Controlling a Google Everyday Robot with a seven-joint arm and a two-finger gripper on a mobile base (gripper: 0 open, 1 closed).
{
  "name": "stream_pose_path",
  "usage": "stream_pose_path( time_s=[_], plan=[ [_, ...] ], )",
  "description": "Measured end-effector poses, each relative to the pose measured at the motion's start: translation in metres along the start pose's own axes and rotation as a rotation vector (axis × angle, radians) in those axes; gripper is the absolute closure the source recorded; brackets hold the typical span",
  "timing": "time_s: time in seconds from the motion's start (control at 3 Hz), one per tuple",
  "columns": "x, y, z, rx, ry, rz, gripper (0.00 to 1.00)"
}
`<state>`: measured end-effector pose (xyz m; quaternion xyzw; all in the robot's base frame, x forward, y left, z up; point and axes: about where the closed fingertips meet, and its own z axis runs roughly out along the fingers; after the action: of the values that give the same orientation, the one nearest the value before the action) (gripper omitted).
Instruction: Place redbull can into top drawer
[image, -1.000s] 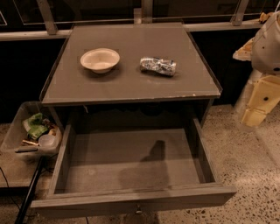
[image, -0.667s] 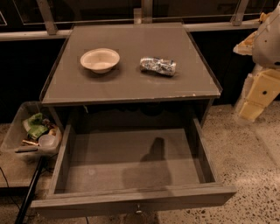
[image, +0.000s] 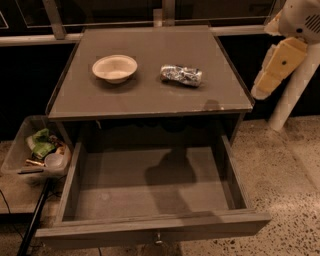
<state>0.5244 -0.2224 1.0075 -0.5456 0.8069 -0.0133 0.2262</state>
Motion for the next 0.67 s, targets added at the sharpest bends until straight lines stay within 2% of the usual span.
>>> stream_pose_path(
  time_s=[0.33,0.67],
  plan=[
    [-0.0102,-0.0099,-0.0121,0.035,-0.028,-0.006,0.00],
    [-0.0100,-0.0095,-0.0111,0.033,-0.027,-0.006,0.00]
  ],
)
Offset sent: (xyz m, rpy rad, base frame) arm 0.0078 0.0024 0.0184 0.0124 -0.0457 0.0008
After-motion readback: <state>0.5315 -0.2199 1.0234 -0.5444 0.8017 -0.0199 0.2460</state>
